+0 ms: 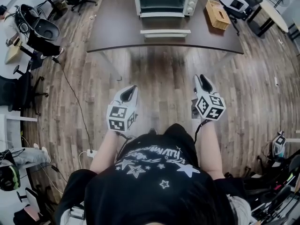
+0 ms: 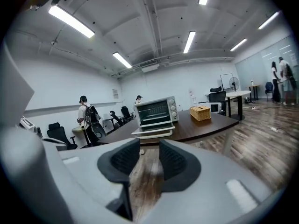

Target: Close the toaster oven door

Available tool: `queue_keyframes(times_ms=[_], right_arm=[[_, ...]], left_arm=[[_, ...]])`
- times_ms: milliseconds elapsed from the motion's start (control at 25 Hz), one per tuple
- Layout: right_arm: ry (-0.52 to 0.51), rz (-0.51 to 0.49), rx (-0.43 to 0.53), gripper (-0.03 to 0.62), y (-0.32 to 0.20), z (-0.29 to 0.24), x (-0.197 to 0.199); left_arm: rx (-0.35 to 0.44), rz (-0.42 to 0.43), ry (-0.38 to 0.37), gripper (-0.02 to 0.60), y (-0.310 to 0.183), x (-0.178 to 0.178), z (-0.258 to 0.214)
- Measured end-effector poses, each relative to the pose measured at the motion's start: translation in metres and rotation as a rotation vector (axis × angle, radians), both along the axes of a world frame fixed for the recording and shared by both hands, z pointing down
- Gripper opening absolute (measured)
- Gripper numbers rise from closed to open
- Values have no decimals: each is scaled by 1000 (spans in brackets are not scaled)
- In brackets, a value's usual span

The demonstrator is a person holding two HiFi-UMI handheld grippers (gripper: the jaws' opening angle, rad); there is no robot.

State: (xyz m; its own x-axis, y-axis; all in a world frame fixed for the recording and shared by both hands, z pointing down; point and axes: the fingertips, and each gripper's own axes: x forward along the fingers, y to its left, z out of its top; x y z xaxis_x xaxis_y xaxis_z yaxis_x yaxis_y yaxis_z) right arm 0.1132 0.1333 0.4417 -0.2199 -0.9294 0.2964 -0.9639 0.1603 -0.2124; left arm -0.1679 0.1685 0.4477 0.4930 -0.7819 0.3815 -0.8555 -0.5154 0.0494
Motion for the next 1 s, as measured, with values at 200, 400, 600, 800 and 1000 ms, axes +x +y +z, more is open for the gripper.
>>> queue_keyframes(times_ms=[200, 400, 600, 800, 1000], right_arm=[[-2, 23, -50, 154, -16, 15, -3], [-7, 30, -82, 155, -45, 29, 6], [-14, 24, -81, 155, -101, 34, 12], [-3, -24, -77, 155, -180, 38, 18], [-1, -59, -122, 155, -243, 52, 29]], left_arm=[[-17, -13, 6, 9, -25, -13, 9], [-59, -39, 13, 9, -50, -14, 25], [-56, -70, -15, 9, -92, -15, 31], [-51, -153, -35, 9, -158, -24, 31], [-56, -222, -30, 9, -216, -21, 21]])
